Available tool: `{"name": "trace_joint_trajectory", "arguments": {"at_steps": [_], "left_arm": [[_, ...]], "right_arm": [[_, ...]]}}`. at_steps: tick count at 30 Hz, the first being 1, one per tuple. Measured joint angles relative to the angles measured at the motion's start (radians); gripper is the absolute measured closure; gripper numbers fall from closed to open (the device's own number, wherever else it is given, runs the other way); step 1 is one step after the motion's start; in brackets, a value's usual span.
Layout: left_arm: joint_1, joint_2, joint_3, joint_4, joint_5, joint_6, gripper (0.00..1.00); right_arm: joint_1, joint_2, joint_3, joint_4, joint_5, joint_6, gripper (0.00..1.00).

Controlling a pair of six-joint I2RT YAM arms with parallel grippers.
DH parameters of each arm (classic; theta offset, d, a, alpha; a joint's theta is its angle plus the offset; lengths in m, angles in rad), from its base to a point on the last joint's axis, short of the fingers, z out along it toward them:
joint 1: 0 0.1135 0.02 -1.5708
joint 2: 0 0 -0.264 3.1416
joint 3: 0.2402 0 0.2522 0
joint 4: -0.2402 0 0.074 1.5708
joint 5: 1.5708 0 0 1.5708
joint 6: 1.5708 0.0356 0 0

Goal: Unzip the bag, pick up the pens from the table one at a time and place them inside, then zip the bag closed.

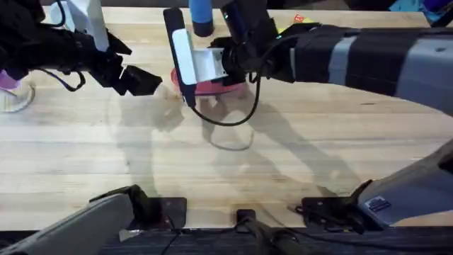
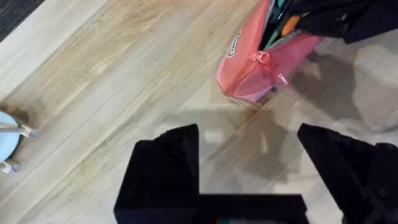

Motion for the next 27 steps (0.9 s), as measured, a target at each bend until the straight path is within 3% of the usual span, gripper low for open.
{"name": "trace_joint_trajectory", "arguments": {"at_steps": [27], "left_arm": [[0.000, 0.000, 0.000, 0.000, 0.000, 0.000, 0.007]], "right_arm": [[-0.001, 0.071, 0.006, 0.106, -0.007, 0.024, 0.971]]}}
